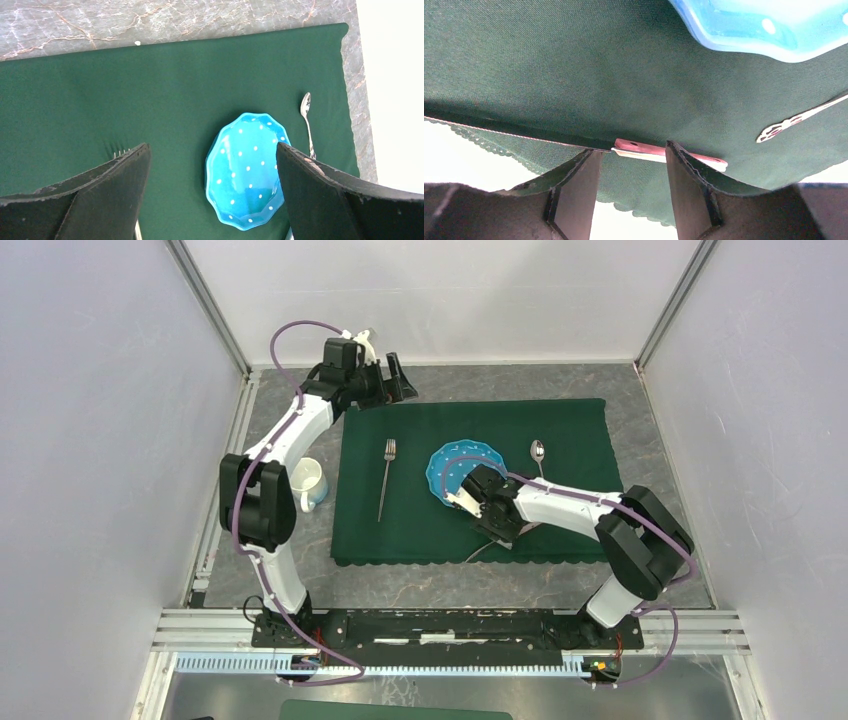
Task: Set the dinner table for one person
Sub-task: Pick up the knife with the napkin.
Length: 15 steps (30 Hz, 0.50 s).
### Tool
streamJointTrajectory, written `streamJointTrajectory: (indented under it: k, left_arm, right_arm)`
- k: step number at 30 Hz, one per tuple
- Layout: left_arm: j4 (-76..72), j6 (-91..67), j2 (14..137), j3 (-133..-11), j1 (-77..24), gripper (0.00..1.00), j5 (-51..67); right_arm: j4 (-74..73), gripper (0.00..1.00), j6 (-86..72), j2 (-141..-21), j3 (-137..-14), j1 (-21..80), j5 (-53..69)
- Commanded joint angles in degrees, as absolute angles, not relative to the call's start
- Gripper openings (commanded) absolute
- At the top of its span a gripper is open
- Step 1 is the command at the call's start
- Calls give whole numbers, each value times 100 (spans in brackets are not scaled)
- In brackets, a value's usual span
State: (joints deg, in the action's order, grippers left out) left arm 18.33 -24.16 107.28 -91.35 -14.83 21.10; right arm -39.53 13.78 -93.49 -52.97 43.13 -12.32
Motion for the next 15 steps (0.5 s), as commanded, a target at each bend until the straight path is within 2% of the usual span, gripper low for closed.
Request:
streamJointTrajectory:
  k: [1,15]
  left_arm:
    - [1767,-2558,10736,-9386,-1425,100,2225]
    - [1784,-2549,10748,-9422,-1424,100,2309]
  right_arm:
    - [-3594,57,1310,-9744,-5001,4314,-1204]
    - [-3684,41,1327,-10060,-5372,4313,-1222]
